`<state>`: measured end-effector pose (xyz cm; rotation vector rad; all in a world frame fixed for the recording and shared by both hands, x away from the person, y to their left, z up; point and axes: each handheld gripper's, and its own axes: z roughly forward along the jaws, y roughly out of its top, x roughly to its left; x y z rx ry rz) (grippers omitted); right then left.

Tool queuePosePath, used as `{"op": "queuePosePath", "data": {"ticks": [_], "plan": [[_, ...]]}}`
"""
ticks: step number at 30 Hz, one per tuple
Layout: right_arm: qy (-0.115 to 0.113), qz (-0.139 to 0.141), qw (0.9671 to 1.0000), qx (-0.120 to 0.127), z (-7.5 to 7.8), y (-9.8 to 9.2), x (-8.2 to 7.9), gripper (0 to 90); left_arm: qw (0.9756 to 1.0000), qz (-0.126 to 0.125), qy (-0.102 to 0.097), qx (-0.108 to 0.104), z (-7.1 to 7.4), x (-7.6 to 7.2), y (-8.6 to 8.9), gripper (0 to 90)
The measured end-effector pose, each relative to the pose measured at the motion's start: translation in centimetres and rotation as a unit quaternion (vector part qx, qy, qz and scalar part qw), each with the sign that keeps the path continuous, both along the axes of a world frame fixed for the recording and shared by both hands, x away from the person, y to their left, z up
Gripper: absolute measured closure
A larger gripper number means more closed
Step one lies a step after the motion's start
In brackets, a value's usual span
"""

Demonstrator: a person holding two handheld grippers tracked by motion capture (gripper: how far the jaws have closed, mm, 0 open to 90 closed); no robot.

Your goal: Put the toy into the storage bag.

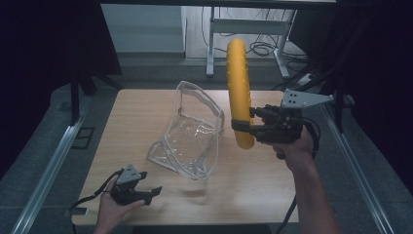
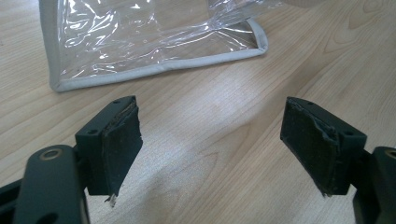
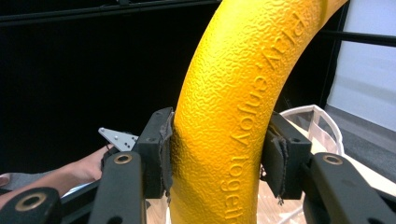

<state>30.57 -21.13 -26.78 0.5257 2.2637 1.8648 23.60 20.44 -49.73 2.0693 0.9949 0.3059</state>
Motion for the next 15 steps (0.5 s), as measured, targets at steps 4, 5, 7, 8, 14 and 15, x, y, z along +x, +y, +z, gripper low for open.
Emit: {"op": "queuePosePath", "data": {"ticks": [4,5,7,8,14,15], "plan": [[-0.003,0.007,1.0,0.005,0.6,0.6,-0.1,49.6,1.0,0.0,0.0,0.001,0.0,0.0,0.0,20.2],[-0.004,0.009,0.9999,0.005,0.7,0.8,-0.1,49.6,1.0,0.0,0.0,0.001,0.0,0.0,0.0,20.2],[-0.004,0.012,0.9999,0.008,0.8,1.1,-0.1,49.6,1.0,-0.001,0.0,0.001,0.0,0.0,0.0,20.2],[-0.004,0.012,0.9999,0.008,0.8,1.1,-0.1,49.6,1.0,-0.001,0.0,0.001,0.0,0.0,0.0,20.2],[-0.01,0.023,0.9996,0.011,1.3,2.1,-0.1,49.6,1.0,0.0,0.002,0.0,-0.1,0.0,0.0,20.2],[-0.01,0.026,0.9995,0.013,1.3,2.3,-0.1,49.6,1.0,0.0,0.002,0.0,-0.1,0.0,0.0,20.2]]}}
